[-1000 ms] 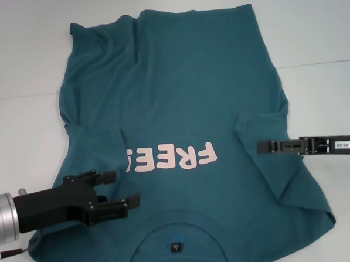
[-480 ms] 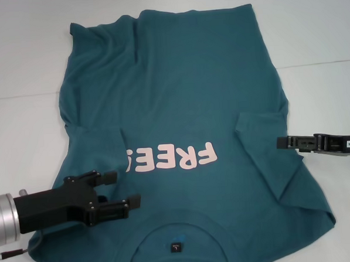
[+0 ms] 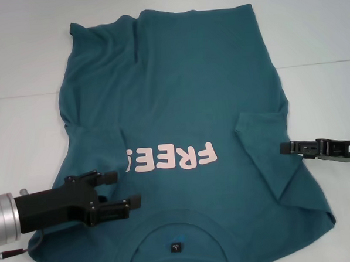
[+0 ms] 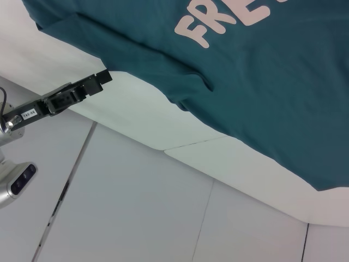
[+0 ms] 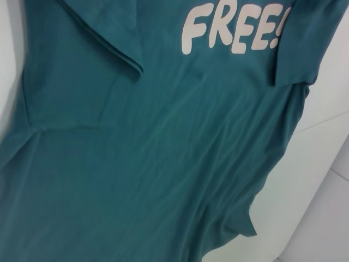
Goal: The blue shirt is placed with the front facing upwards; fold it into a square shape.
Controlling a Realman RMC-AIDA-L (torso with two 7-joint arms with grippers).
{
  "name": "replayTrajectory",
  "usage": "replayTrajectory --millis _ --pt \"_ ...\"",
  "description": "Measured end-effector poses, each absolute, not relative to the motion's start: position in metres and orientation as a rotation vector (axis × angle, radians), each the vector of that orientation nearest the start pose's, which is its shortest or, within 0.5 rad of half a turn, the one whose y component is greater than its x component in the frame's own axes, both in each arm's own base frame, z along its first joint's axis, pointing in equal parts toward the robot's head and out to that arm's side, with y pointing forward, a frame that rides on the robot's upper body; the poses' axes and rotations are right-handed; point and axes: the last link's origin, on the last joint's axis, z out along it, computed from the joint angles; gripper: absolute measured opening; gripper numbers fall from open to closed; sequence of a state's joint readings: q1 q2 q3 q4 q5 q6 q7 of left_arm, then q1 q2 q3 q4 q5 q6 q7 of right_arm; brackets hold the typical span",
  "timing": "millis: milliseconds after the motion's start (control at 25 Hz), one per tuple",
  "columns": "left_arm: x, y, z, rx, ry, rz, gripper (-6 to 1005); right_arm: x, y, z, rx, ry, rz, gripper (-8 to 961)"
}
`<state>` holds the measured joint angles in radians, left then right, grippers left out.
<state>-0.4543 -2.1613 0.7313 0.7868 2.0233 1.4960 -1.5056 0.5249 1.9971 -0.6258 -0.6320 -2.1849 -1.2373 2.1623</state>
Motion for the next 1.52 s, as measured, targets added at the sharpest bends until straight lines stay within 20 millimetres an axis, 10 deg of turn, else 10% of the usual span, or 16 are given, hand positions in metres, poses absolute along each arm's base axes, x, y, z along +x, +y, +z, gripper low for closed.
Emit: replayTrajectory --millis 720,1520 --pt "-0.264 0.32 -0.016 -2.669 -0.775 -0.655 903 0.333 0.361 0.026 -2.063 1.633 0.494 922" --pt "-0.266 0.319 -0.015 -2.66 -0.779 -0.654 903 0.328 0.36 0.02 -2.104 1.642 0.498 328"
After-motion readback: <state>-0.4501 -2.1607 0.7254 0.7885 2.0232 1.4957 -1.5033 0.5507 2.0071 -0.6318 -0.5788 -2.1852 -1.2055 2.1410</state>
